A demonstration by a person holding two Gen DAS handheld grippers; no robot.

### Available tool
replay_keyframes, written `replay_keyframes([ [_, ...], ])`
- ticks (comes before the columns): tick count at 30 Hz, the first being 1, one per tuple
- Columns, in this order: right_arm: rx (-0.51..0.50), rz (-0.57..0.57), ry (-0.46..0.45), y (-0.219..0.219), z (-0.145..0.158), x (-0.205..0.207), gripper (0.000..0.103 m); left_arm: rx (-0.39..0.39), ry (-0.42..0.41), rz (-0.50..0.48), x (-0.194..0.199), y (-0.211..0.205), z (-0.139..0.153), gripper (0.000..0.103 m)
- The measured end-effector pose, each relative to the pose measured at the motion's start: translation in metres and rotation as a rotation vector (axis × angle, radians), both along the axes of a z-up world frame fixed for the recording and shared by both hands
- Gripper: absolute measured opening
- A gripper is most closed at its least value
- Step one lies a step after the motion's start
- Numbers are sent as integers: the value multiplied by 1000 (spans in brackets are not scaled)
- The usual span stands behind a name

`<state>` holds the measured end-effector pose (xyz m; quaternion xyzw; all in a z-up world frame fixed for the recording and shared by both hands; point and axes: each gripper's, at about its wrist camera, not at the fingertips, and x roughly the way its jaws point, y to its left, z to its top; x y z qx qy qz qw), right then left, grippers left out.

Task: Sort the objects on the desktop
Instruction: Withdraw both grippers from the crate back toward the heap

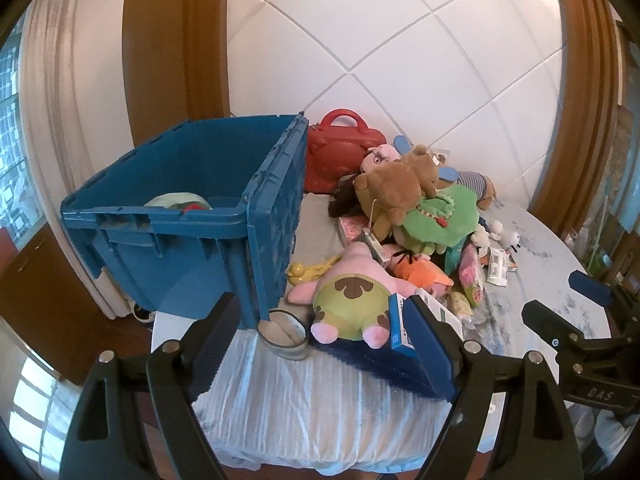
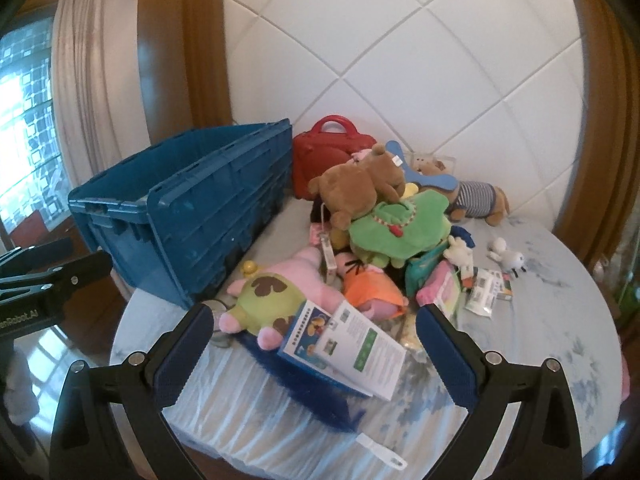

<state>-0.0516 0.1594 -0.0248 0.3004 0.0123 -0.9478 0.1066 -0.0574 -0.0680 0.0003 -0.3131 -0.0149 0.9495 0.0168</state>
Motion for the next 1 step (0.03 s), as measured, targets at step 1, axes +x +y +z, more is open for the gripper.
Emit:
replay_keyframes([
  [1, 0, 0, -1, 0, 0, 0, 103, 0, 2, -1, 0, 0, 0, 83],
])
